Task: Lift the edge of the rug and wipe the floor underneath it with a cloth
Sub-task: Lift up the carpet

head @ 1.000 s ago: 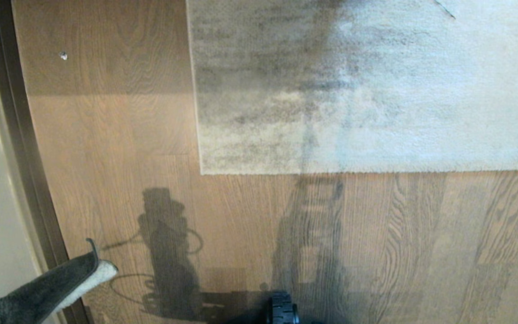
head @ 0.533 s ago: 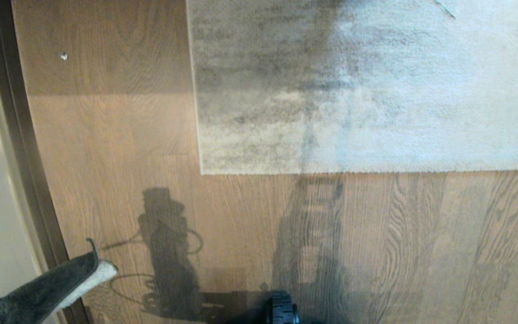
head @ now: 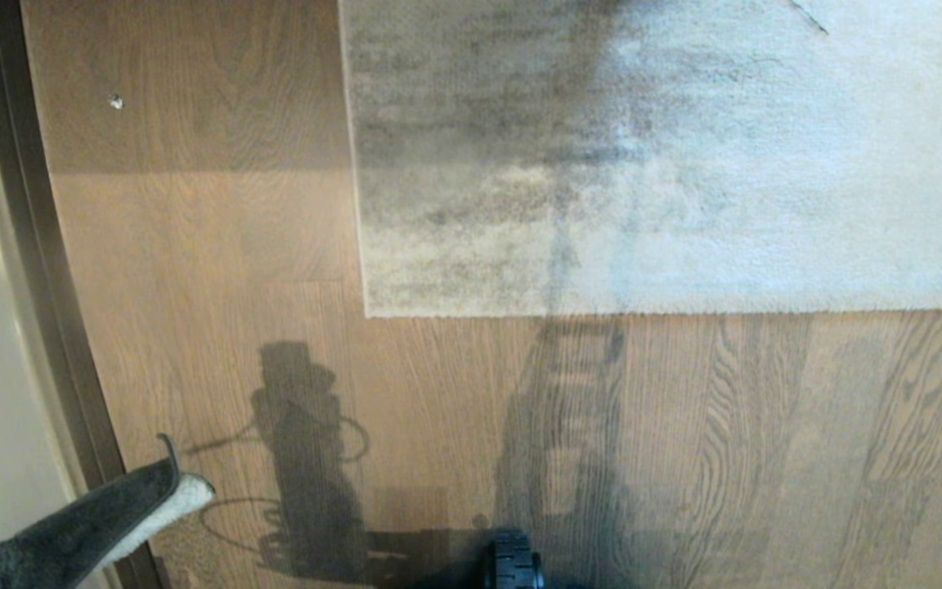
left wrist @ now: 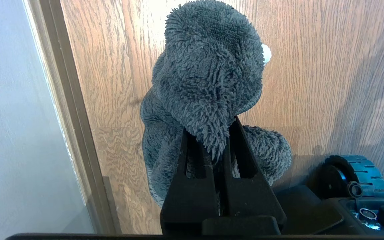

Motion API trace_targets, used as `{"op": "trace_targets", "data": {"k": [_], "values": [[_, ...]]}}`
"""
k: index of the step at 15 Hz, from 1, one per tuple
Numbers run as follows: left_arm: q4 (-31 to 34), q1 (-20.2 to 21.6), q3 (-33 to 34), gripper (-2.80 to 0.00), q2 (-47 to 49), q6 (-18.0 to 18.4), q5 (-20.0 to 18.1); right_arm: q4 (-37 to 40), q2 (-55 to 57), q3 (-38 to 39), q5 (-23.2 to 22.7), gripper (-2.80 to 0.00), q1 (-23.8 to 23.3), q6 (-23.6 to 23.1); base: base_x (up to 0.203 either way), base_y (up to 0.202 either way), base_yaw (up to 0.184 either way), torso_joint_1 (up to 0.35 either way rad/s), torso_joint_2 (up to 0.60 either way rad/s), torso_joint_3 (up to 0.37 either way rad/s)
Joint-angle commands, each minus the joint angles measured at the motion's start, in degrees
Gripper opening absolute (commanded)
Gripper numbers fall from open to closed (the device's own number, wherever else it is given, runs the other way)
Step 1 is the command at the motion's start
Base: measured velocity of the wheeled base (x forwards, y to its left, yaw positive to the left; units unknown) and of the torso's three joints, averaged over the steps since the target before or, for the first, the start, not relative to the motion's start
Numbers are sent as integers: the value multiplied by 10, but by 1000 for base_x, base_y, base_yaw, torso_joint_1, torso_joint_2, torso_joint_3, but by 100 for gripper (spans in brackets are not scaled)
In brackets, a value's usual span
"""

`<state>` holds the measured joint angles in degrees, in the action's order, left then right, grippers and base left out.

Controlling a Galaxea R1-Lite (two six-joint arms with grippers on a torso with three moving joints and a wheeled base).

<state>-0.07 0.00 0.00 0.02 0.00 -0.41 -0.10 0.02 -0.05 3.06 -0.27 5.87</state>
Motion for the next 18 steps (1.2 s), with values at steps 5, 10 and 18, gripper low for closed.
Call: {"op": "trace_targets", "data": {"k": [5, 10, 18], "values": [[0, 0, 0, -280, 0, 0, 0, 0, 0, 0, 0, -280, 0, 0, 0, 0, 0, 0, 0, 0], [0, 0, 0, -280, 0, 0, 0, 0, 0, 0, 0, -280, 0, 0, 0, 0, 0, 0, 0, 0], [0, 0, 0, -280, 0, 0, 0, 0, 0, 0, 0, -280, 0, -2, 0, 0, 0, 0, 0, 0]]}}
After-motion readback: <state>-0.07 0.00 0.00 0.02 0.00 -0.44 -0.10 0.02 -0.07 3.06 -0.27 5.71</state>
